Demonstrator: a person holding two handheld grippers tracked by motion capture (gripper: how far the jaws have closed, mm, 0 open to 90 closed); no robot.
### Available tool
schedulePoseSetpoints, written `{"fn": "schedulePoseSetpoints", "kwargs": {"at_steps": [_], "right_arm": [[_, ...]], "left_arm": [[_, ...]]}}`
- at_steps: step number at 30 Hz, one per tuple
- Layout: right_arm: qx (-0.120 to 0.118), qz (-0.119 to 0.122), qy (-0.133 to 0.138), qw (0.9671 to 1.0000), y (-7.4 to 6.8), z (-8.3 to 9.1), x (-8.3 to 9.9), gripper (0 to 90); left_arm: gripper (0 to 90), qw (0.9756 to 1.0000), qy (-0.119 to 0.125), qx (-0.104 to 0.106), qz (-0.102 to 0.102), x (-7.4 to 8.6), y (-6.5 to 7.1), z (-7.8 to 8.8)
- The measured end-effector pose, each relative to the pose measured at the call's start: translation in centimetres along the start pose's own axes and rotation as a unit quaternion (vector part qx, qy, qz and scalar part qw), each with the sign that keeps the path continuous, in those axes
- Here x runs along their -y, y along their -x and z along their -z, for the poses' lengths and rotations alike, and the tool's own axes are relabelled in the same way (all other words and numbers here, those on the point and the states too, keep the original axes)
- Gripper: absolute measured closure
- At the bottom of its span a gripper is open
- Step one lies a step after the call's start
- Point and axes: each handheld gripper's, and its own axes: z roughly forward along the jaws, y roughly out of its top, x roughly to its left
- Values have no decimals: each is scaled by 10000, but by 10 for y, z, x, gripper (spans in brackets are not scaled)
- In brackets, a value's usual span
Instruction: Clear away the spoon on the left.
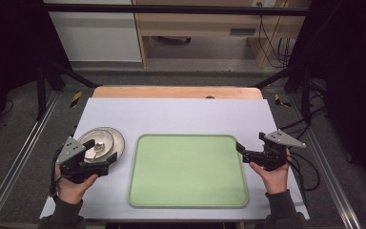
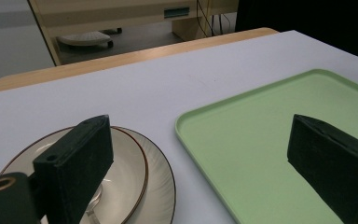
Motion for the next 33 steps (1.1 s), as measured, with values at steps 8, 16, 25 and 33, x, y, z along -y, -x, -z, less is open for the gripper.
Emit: {"fn": "schedulePoseSetpoints", "kwargs": {"at_steps": [8,16,25,33], "right_arm": [[-13,-84,-1,10000,1,1,2,43],[-3,-24,-75,10000,-2,0,3,44],[-10,-43,-67,10000,-3,2,4,41],[-33,-49,-102,9999,-4,2,4,41]], "left_arm": [[69,10000,1,43,-25,0,-2,3],[69,10000,-5,4,-76,1,-5,10],[65,9997,-181,-37,-140,8,-9,17],[63,9994,-287,-58,-191,14,-8,21]]}}
